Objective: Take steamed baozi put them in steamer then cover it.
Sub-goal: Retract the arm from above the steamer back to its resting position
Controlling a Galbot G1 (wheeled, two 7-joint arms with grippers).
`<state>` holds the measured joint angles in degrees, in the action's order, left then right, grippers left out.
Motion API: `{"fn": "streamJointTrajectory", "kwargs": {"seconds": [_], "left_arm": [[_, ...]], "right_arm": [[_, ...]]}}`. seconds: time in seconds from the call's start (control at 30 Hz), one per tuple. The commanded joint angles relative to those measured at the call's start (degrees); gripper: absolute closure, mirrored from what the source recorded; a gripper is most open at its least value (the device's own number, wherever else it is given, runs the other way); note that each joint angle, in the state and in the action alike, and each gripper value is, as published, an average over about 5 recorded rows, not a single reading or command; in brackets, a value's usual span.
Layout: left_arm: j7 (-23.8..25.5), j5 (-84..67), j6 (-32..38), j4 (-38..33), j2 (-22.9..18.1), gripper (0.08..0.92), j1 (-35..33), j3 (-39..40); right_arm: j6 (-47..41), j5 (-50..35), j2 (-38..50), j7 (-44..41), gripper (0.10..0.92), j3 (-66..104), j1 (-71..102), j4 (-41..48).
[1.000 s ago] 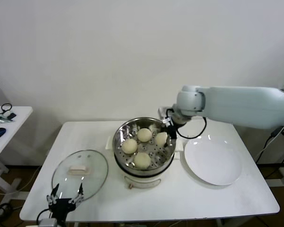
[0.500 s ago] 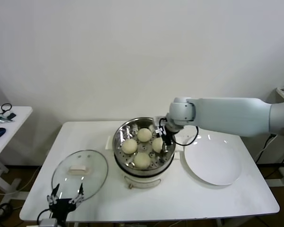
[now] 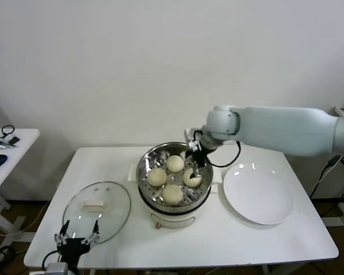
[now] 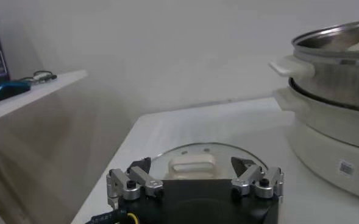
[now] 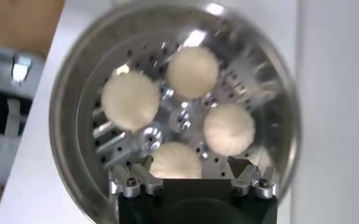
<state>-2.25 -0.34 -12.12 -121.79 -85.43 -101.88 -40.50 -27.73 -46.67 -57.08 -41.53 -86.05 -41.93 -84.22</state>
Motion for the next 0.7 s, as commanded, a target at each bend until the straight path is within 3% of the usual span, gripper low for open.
{"fn": "streamJointTrajectory", "kwargs": {"seconds": [0.03,0.2,0.4,0.53,0.7], "left_arm": [[-1.20,0.67,1.90,0.21,1.26,0.177,1.07,0.38],[-1.93,1.22,4.25,1.64,2.07,0.177,3.19,0.34],[-2.08,1.83,6.27,2.92,3.05,0.177,4.43,0.22],[-2.25,2.12,7.86,3.38,3.30,0.177,4.90,0.16],[-2.30,4.02,10.09,3.60,3.50,0.177,4.93,0.03]], "right_arm": [[-2.56,-9.54,15.98,22.37,0.203,26.18,12.71,-3.05],[5.67,-3.26,24.61,35.66,0.203,49.00,34.50,-5.69],[16.39,4.86,30.44,39.99,0.203,77.43,67.68,-10.13],[21.30,10.45,26.39,39.65,0.203,100.24,92.01,-12.58],[29.32,13.27,15.42,38.80,0.203,117.39,110.19,-13.83]]}}
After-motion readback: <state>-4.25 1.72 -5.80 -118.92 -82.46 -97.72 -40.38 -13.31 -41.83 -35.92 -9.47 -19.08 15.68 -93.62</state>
